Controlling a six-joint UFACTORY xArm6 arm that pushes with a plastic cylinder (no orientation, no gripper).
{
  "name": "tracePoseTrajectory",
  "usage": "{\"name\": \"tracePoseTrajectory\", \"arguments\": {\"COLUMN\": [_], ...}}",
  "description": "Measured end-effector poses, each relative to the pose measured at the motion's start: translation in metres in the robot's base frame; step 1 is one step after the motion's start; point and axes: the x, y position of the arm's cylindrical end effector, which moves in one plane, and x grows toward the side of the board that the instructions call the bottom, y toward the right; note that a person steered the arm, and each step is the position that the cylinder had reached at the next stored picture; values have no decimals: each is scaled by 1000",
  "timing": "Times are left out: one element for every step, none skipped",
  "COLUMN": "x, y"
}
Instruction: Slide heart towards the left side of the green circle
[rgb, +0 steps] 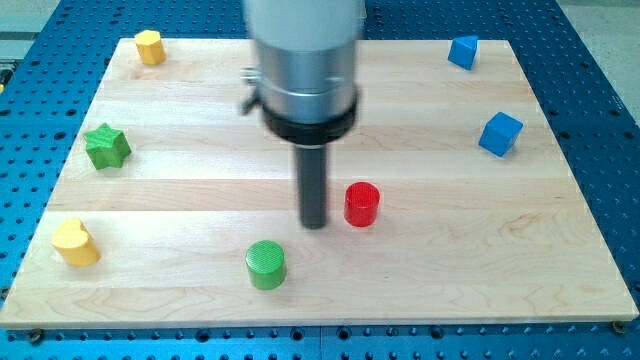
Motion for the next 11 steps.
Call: {"name": "tracePoseTrajectory", "arguments": {"x": [-7,-38,-120,-148,-106,-37,-38,-33,17,36,36], "y": [26,15,26,30,-80,-119,-221,-315,-324,-293,-246]}}
